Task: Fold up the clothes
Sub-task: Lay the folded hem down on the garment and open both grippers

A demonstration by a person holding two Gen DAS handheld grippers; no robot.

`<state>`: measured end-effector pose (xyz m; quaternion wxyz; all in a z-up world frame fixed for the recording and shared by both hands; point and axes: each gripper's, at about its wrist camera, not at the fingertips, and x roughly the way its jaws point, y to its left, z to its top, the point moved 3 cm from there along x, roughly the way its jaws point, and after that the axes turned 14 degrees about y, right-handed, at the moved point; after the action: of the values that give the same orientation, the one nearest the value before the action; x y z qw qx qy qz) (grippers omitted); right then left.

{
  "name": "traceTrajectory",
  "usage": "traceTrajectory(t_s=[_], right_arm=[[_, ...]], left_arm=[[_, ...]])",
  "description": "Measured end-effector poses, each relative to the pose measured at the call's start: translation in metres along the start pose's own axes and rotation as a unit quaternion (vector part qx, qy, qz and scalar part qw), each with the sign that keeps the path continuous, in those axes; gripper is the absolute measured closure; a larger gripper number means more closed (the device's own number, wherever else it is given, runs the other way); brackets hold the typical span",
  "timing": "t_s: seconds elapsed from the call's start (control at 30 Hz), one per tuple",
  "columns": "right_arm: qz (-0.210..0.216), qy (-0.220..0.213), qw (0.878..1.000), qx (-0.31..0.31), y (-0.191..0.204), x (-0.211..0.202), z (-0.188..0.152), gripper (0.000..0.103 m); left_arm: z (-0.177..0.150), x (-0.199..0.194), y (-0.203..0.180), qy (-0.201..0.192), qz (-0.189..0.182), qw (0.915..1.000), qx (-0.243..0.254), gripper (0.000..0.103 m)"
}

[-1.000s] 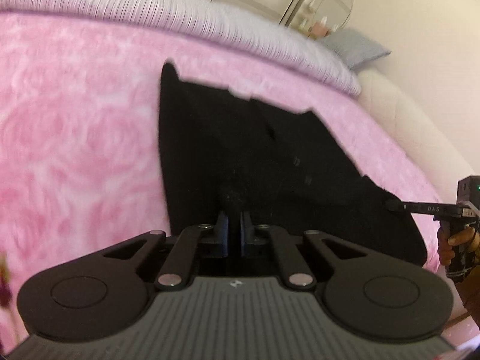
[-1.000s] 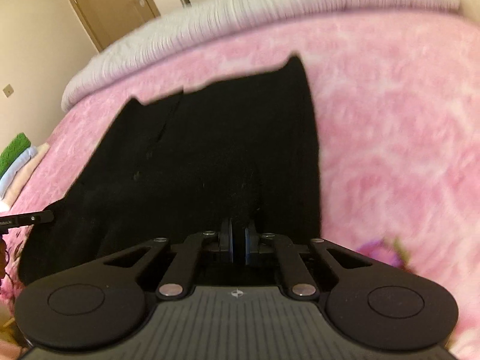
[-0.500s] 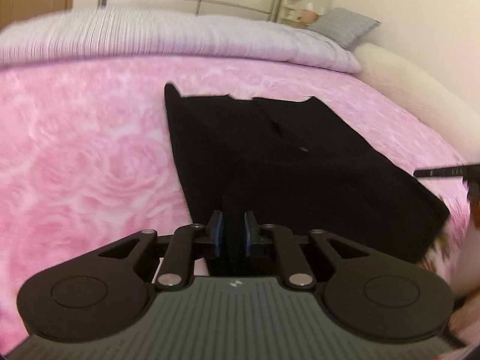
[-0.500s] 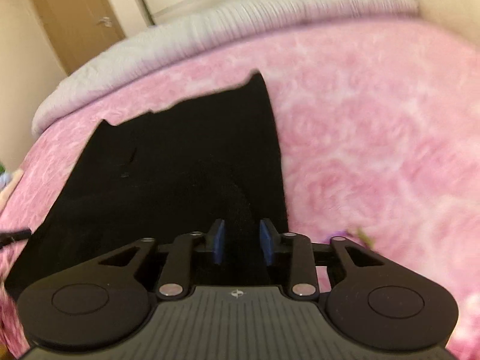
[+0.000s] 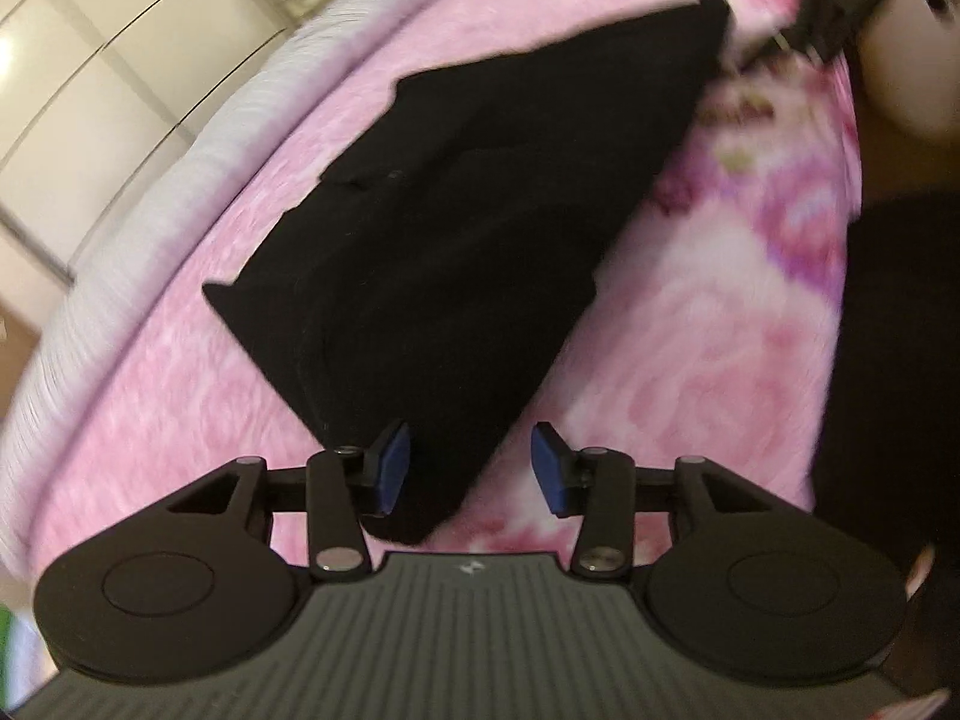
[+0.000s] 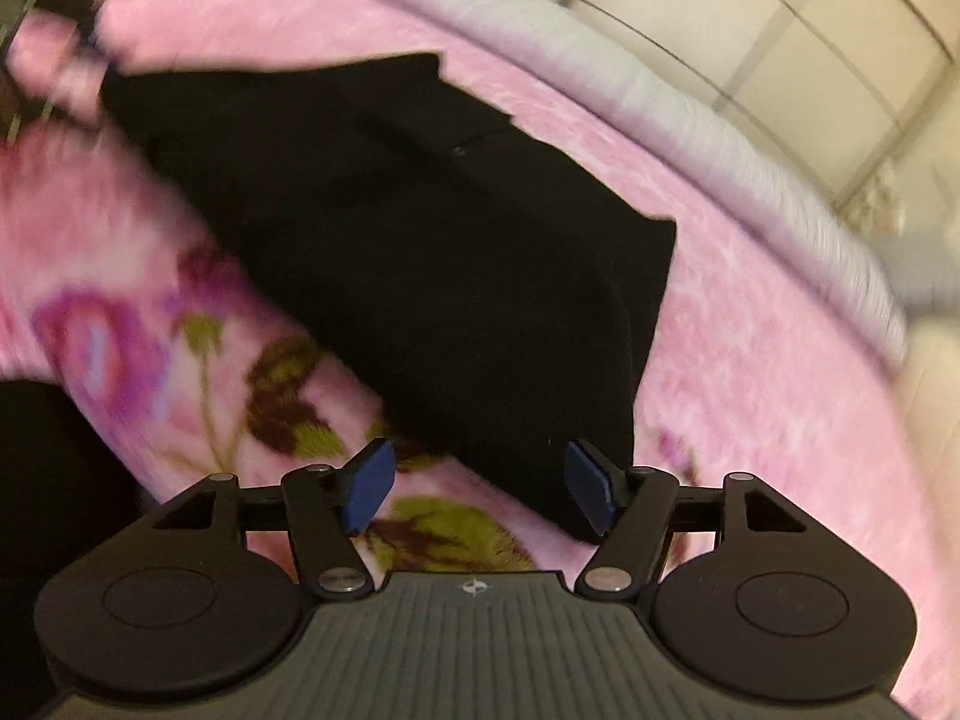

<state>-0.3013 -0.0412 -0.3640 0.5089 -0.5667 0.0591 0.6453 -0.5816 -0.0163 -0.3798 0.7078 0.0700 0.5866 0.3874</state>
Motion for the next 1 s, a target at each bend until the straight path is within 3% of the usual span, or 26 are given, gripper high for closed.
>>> traceTrajectory(t_s=[0.03,0.07,0.1,0.13,0.17,0.2,0.3,0.4,0.5,0.6,0.67,0.7,0.77,0.8,0.9,1.0], right_arm=[[-0.023,0.004,0.999,-0.025,0.006,0.005,0.002,0.037],[-0.031,0.005,0.999,-0.042,0.007,0.01,0.004,0.039],[-0.032,0.004,0.998,-0.056,0.008,0.015,0.007,0.049],[-0.034,0.003,0.997,-0.07,0.008,0.02,0.009,0.074],[-0.027,0.004,0.997,-0.079,0.006,0.023,0.011,0.089],[-0.026,0.005,0.996,-0.086,0.004,0.025,0.013,0.095],[-0.036,0.004,0.995,-0.093,-0.006,0.021,0.012,0.097],[-0.028,0.022,0.996,-0.084,-0.007,0.033,0.004,0.097],[-0.038,0.027,0.995,-0.086,-0.001,0.04,-0.002,0.094],[-0.015,0.042,0.997,-0.061,-0.014,0.032,-0.001,0.085],[0.009,0.056,0.998,-0.027,-0.031,0.023,-0.004,0.069],[0.032,0.052,0.998,0.012,-0.042,0.017,-0.005,0.064],[0.084,0.034,0.99,0.104,-0.067,0.005,-0.006,0.063],[0.11,0.024,0.982,0.149,-0.08,-0.001,-0.007,0.061],[0.167,-0.005,0.948,0.271,-0.098,0.001,-0.001,0.055],[0.195,-0.005,0.921,0.337,-0.09,0.018,0.011,0.055]], left_arm=[[0.0,0.004,-0.004,0.004,0.011,0.9997,0.022,0.064],[0.0,0.007,-0.004,0.007,0.011,0.9993,0.035,0.077],[0.0,0.01,-0.001,0.01,0.009,0.9991,0.039,0.09],[0.0,0.012,0.005,0.014,0.002,0.9993,0.035,0.092],[-0.001,0.011,0.012,0.014,-0.006,0.9995,0.027,0.094],[-0.002,0.008,0.018,0.014,-0.009,0.9997,0.019,0.095],[-0.01,0.003,0.031,0.01,-0.019,0.9998,0.003,0.095],[-0.02,0.017,0.017,0.012,-0.041,0.999,0.007,0.095],[-0.024,0.011,0.011,0.008,-0.03,0.9995,0.008,0.093],[-0.027,-0.006,0.019,0.016,-0.045,0.9988,-0.004,0.091],[-0.03,-0.019,0.034,0.016,-0.075,0.9955,-0.057,0.09],[-0.032,-0.026,0.043,0.013,-0.09,0.9913,-0.095,0.09],[-0.031,-0.035,0.06,-0.007,-0.122,0.9765,-0.178,0.089],[-0.03,-0.038,0.068,-0.023,-0.139,0.9644,-0.224,0.083],[-0.018,-0.026,0.082,-0.056,-0.193,0.9132,-0.354,0.079],[-0.001,0.002,0.075,-0.026,-0.2,0.8888,-0.411,0.079]])
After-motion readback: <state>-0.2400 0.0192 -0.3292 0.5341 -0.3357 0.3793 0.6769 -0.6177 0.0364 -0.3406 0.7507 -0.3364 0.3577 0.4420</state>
